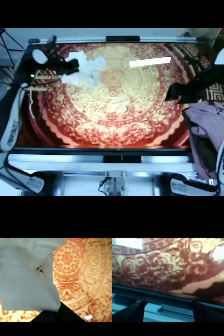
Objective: Fold the shirts.
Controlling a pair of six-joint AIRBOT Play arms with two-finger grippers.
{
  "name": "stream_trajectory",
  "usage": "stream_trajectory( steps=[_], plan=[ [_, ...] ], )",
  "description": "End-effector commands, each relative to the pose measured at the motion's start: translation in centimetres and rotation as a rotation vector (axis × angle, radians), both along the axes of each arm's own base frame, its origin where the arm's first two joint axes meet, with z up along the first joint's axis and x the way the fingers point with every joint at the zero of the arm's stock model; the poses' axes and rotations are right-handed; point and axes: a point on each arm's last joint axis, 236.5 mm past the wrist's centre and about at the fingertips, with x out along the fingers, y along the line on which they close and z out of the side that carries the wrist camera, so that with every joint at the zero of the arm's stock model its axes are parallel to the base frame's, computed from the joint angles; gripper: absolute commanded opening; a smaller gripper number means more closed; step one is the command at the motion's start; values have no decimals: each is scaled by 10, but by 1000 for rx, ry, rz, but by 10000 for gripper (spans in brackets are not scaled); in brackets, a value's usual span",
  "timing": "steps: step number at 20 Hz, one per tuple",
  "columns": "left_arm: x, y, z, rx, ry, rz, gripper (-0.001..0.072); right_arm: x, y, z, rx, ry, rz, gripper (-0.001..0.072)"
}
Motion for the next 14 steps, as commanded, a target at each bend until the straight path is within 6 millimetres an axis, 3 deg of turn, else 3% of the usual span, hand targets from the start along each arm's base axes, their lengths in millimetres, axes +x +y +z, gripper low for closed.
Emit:
stream_trajectory(
  steps=[1,2,4,6,7,9,12,14],
  plan=[
    [-88,-34,170,-15,-357,-150,26,-5,4,44,-6,-171,10,677],
    [-121,-48,207,-41,-431,-191,26,-11,3,61,-16,-229,6,677],
    [-186,-74,256,-100,-526,-279,26,-31,-2,93,-57,-329,-4,677],
    [-229,-96,271,-137,-533,-322,26,-56,-4,120,-86,-408,-9,677],
    [-242,-107,265,-117,-525,-343,26,-71,-5,131,-100,-438,-11,678],
    [-251,-121,228,-22,-458,-360,26,-94,-7,146,-118,-478,-27,677],
    [-251,-134,134,99,-238,-334,26,-118,-5,153,-116,-481,-44,678],
    [-257,-147,73,123,-114,-332,27,-119,-3,155,-103,-485,-59,678]
  ],
)
